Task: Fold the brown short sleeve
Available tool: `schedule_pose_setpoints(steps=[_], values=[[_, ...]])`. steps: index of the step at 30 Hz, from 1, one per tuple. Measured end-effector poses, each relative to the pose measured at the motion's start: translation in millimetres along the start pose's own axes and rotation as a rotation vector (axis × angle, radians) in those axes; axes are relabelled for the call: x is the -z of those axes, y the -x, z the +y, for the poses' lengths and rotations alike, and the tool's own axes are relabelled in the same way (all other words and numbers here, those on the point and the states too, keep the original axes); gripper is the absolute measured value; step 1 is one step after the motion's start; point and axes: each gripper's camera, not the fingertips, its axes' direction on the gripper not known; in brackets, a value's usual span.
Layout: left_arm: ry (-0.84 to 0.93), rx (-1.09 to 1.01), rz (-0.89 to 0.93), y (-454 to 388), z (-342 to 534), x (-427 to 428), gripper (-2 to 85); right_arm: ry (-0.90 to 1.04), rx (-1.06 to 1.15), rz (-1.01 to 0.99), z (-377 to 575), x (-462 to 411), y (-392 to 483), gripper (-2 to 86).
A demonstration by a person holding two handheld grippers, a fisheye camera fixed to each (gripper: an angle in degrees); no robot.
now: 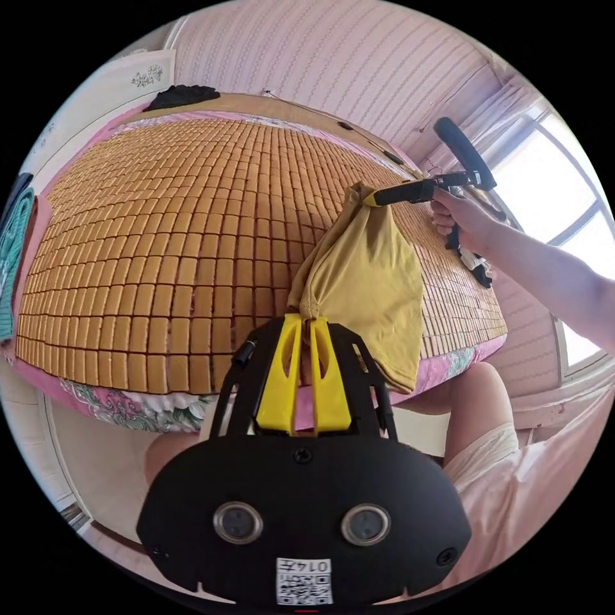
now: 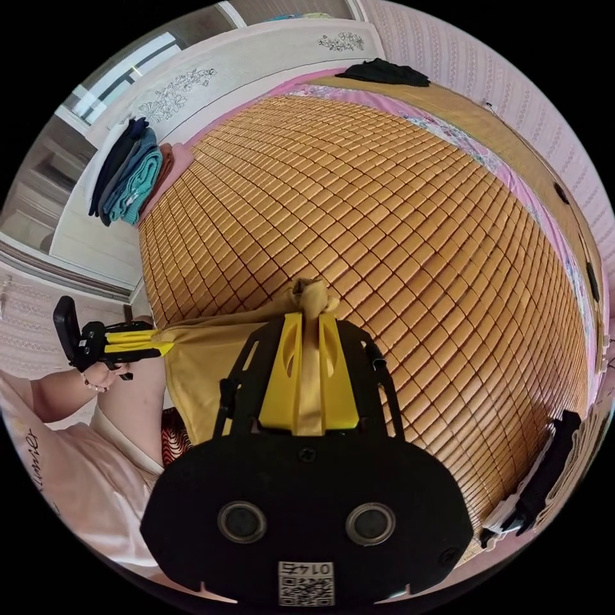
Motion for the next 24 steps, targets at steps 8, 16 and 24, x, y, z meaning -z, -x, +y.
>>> schedule_pose_setpoints(steps=[8, 16, 24], values=[[-0.137, 0.225, -0.127, 117, -58, 23, -0.6, 0.039, 0.303, 0.047, -235, -48, 75, 3.5], [-0.327, 0.58, -0.385, 234, -141, 42, 2.0, -0.083, 0.411, 0.119, -488, -53, 216, 12.1], [-0.34, 0.564, -0.388, 189, -109, 60, 3.2, -0.164, 0.485, 0.009, -312, -21, 175, 10.2]])
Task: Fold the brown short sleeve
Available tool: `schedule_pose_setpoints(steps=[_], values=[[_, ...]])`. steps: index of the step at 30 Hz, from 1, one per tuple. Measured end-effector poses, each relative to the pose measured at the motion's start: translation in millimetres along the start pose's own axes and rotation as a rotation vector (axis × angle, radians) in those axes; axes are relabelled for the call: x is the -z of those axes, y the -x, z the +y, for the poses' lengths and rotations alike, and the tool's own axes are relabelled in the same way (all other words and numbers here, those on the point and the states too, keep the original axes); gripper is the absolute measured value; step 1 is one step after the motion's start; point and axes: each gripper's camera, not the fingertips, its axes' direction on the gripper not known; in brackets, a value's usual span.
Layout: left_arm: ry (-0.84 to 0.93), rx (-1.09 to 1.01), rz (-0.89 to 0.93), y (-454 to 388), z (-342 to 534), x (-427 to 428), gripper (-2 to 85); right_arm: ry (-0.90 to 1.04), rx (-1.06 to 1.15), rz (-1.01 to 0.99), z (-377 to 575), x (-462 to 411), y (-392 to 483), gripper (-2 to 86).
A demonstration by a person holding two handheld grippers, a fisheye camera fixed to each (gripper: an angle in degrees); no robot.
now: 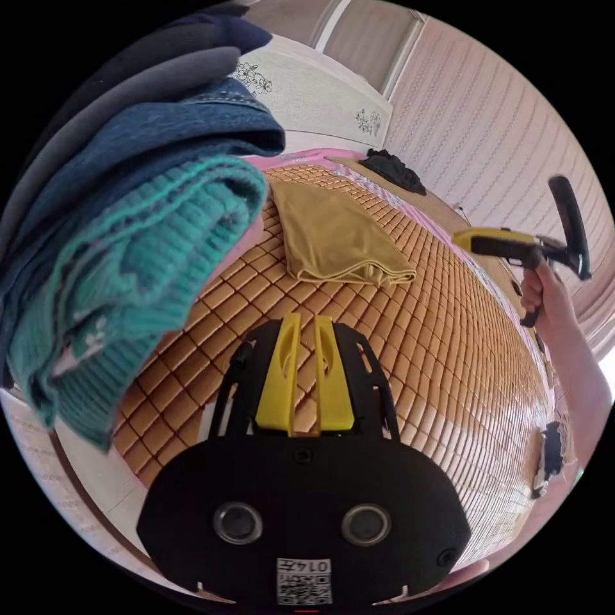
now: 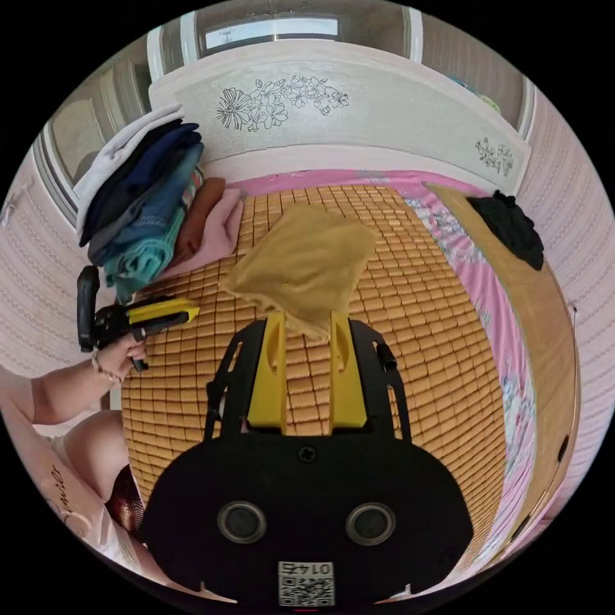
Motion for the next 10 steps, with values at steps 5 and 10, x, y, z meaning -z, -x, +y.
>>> schedule_pose_setpoints(steps=[5, 10], values=[[0.091, -0.186, 0.2, -54, 80, 54, 0.4, 0.148, -0.304, -0.002, 235, 48, 62, 9.6], [0.154, -0.532, 0.433, -160, 150, 104, -0.6, 0.334, -0.578, 0.212, 426, 148, 134, 10.4]])
